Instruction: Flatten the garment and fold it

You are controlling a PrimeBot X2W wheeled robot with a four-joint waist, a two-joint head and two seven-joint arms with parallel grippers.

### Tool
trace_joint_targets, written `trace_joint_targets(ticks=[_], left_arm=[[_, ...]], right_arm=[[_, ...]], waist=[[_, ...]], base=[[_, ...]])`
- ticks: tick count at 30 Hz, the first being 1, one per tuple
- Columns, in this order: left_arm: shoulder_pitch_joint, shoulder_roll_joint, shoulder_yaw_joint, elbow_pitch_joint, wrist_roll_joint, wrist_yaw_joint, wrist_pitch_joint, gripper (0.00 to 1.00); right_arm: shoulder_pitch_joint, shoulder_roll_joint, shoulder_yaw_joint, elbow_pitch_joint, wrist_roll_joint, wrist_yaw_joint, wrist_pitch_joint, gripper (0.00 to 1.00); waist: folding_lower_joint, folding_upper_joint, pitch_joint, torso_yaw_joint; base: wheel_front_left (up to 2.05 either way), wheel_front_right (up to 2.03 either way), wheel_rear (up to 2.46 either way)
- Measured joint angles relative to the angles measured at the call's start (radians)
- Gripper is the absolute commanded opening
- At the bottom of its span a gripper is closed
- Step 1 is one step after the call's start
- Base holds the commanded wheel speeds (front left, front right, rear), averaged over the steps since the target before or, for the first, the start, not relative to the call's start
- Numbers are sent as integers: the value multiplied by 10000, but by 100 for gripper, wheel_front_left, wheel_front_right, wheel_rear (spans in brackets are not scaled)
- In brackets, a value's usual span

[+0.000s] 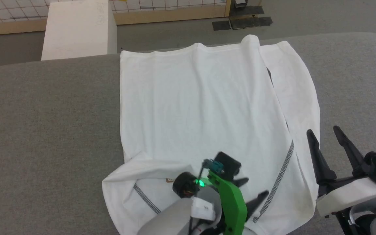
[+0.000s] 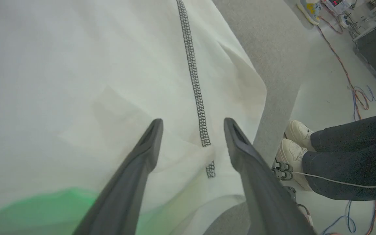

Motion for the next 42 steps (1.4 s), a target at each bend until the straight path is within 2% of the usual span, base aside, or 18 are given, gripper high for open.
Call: trace_joint_targets(ticks=[5, 10, 13, 17, 20, 23, 26, 29, 30, 38, 39, 40, 41, 42], left_arm=[[-168, 165, 1312, -1057, -232, 443, -1708, 100], [-163, 1221, 3097, -1799, 353, 1626, -3904, 100], [-72, 1871, 3831, -1977, 675, 2079, -4909, 100], [125, 2399, 4704, -2117, 1198, 2462, -5474, 100], [316, 2518, 5430, -2403, 1615, 2623, -5519, 100], [488, 2410, 6238, -2961, 1977, 2663, -5549, 100], [733, 2069, 6727, -3432, 2368, 2621, -5551, 100], [868, 1730, 7112, -3789, 2706, 2426, -5551, 100], [975, 1394, 7486, -4171, 3007, 2265, -5551, 100], [1144, 727, 8395, -4753, 3628, 1634, -5551, 100], [1163, 662, 8452, -4788, 3645, 1565, -5551, 100], [1183, 585, 8525, -4823, 3676, 1469, -5551, 100], [1196, 514, 8590, -4844, 3737, 1400, -5551, 100], [1204, 464, 8636, -4851, 3802, 1344, -5551, 100]], right_arm=[[-81, -150, -268, 146, -65, 0, 236, 100], [-878, -263, -677, 614, -153, 0, 537, 100], [-1770, -372, -978, 1239, -121, 0, 851, 100], [-3272, -721, -1200, 2351, -59, 0, 1317, 100], [-4474, -1112, -1200, 3292, 0, 0, 1708, 100], [-5598, -1538, -1243, 4360, 94, 0, 2171, 100], [-6566, -1956, -1561, 5417, 19, 0, 2541, 100], [-7435, -2293, -1983, 6289, -142, 0, 2801, 100], [-8209, -2475, -2205, 6882, -268, 0, 3053, 100], [-9605, -2855, -2318, 7845, -780, 0, 4186, 100], [-9693, -2892, -2330, 7906, -863, 0, 4291, 77], [-9783, -2936, -2330, 7948, -957, 0, 4387, 47], [-9889, -2961, -2347, 7954, -980, 0, 4449, 23], [-9974, -2986, -2359, 7950, -1018, 0, 4474, 4]], waist=[[0, 0, -29, 243], [0, 0, 119, 491], [0, 0, 344, 615], [0, 0, 789, 781], [0, 0, 1207, 911], [1, 0, 1663, 1062], [2, 0, 2136, 1251], [2, 0, 2605, 1481], [2, 0, 3060, 1731], [3, 0, 4136, 2379], [3, 0, 4228, 2441], [3, 0, 4347, 2530], [3, 0, 4436, 2601], [2, 0, 4498, 2653]], base=[[0, 0, 0], [0, 0, 0], [0, 0, 0], [0, 0, 0], [0, 0, 0], [0, 0, 0], [0, 0, 0], [0, 0, 0], [0, 0, 0], [0, 0, 0], [0, 0, 0], [0, 0, 0], [0, 0, 0], [0, 0, 0]])
